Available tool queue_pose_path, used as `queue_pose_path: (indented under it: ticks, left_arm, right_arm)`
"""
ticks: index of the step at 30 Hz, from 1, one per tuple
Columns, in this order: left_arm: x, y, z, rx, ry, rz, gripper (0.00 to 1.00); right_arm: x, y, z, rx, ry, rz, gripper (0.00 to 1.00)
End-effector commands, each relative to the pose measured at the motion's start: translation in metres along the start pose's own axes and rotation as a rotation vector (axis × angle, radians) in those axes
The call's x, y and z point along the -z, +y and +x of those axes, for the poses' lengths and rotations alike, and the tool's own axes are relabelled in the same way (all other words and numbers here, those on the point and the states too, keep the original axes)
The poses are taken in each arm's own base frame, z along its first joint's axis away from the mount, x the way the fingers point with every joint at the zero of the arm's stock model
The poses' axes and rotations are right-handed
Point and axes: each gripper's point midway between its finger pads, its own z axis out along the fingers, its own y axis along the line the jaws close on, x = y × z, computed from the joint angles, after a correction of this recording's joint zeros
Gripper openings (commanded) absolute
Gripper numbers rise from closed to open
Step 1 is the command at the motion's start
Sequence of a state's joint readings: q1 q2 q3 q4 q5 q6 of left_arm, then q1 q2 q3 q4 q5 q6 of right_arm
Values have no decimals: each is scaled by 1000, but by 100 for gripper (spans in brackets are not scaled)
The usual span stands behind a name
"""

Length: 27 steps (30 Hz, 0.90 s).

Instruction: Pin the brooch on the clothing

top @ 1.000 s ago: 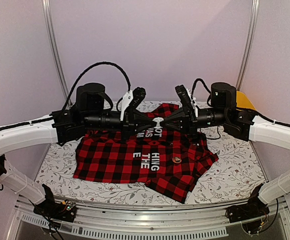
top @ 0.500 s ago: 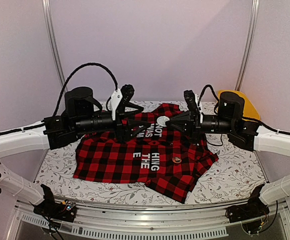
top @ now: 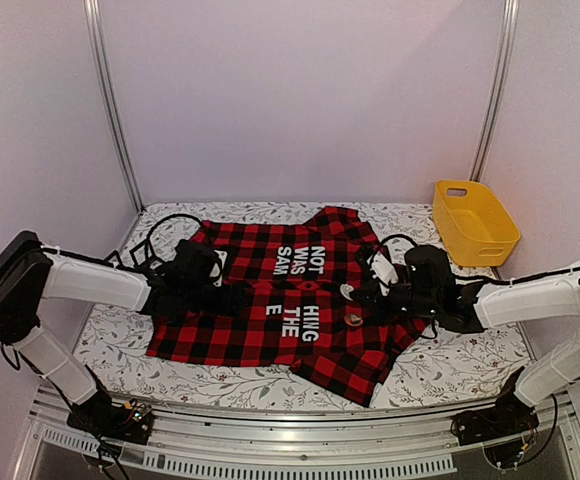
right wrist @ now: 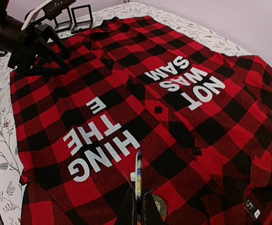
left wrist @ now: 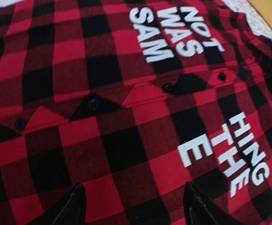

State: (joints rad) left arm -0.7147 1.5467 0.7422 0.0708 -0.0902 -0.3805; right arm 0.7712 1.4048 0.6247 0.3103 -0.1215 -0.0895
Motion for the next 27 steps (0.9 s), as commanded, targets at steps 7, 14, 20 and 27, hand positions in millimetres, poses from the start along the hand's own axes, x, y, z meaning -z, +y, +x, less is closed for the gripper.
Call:
queue_pose_path:
  ticks: [7, 14, 20, 27]
  left_arm:
    - [-15, 102, 82, 347, 141, -360, 70]
    - [-5, 125, 100, 409, 125, -425, 70]
    - [6, -93, 5, -508, -193, 232, 75]
    - [-24, -174, 50, -786, -11, 618, 76]
  right_arm:
    - [-8, -16, 41, -146, 45, 36, 0]
    - [1, -30, 40, -168, 28, 53, 0]
    - [2, -28, 25, -91, -7, 34, 0]
    - [-2, -22, 14, -51, -27, -9, 0]
